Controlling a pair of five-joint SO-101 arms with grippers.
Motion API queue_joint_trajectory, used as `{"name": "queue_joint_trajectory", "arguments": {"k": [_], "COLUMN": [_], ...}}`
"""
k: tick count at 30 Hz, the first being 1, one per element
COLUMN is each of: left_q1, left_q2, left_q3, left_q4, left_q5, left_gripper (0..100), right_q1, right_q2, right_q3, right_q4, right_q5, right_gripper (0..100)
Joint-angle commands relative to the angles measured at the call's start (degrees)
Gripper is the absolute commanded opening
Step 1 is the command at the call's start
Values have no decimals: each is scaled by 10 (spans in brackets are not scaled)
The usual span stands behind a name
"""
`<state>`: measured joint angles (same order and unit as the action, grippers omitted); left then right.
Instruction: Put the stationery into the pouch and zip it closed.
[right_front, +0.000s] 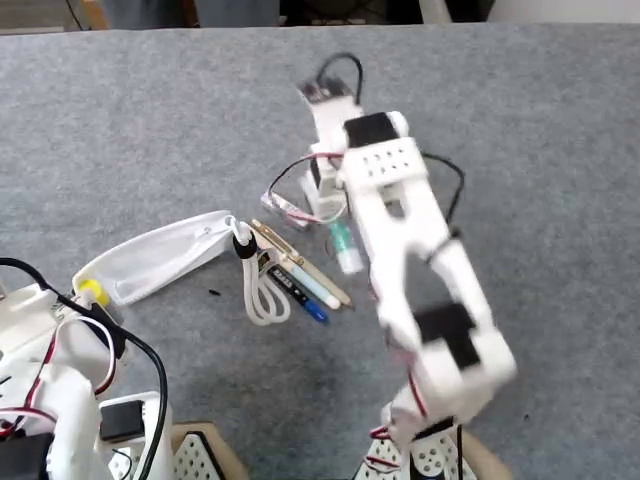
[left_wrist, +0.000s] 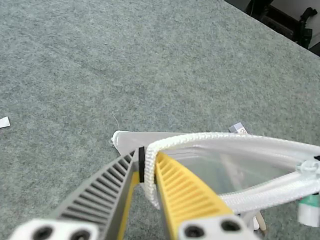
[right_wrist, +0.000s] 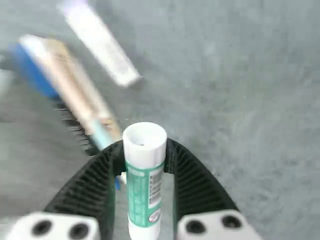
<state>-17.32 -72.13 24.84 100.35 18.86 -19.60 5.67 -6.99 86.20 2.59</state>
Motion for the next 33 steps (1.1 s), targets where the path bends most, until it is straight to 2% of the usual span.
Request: {"name": "queue_joint_trajectory", "arguments": {"k": [1,6,10,16,22,33], "left_q1": [8,8,8,8,8,7], "left_q2": [5,5,5,5,5,5], "left_q3": [19,19,19,20,20,20], "left_q4": [9,9,9,9,9,9], "left_q5": [4,4,4,4,4,4], "left_gripper": [29,29,29,29,29,29], "right_q1": [-80,-207,-287,-335,-411,-406], "right_q2": [-202,-362,-422,-429,-428,-386], "right_q3": [-10,7,45,44,31,64], "right_q4": [0,-68,-146,-215,-282,-374], "right_q5": [2,4,4,7,94,98], "right_gripper": [12,12,12,12,12,12]}}
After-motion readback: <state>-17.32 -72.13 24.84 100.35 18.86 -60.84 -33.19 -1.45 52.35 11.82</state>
